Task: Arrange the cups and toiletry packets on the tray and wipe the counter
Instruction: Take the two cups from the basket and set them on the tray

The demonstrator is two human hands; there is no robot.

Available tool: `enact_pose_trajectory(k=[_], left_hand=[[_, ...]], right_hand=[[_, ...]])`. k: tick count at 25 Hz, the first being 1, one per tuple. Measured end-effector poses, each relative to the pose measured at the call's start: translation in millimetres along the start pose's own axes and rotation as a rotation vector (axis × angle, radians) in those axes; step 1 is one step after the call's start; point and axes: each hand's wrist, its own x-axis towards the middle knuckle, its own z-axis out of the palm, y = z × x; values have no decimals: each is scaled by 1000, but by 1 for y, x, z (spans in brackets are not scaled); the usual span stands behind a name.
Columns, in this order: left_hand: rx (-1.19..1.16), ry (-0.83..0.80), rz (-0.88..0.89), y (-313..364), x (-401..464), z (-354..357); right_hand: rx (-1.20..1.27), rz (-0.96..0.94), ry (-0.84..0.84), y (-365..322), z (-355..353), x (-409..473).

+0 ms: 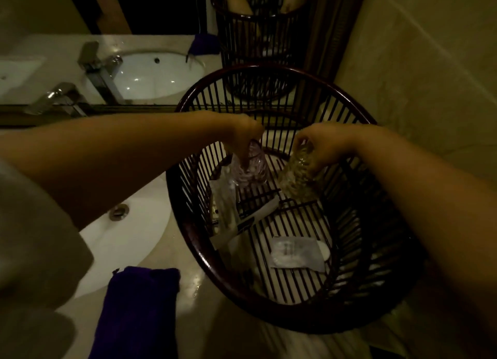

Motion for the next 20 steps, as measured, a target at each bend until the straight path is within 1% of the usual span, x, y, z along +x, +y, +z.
enact_pose_trajectory(k=[3, 6, 8, 10, 14, 20], left_hand=[[-142, 98, -45, -3, -31, -21], [-274, 275, -60, -7, -76, -39], [-327, 409, -71, -10, -111, -49], [-400, 501, -96, -15, -146, -59], [-512, 575, -136, -33, -209, -63], [-521, 614, -233, -81, -289, -27]], right_hand=[[-4, 10, 20, -13, -27, -17], [-32, 30, 20, -33, -56, -39], [-87, 18, 61, -48, -74, -59], [-137, -6, 129, -65, -88, -80], [-146, -81, 221, -110, -101, -111], [-176, -228, 308, -201, -106, -138]])
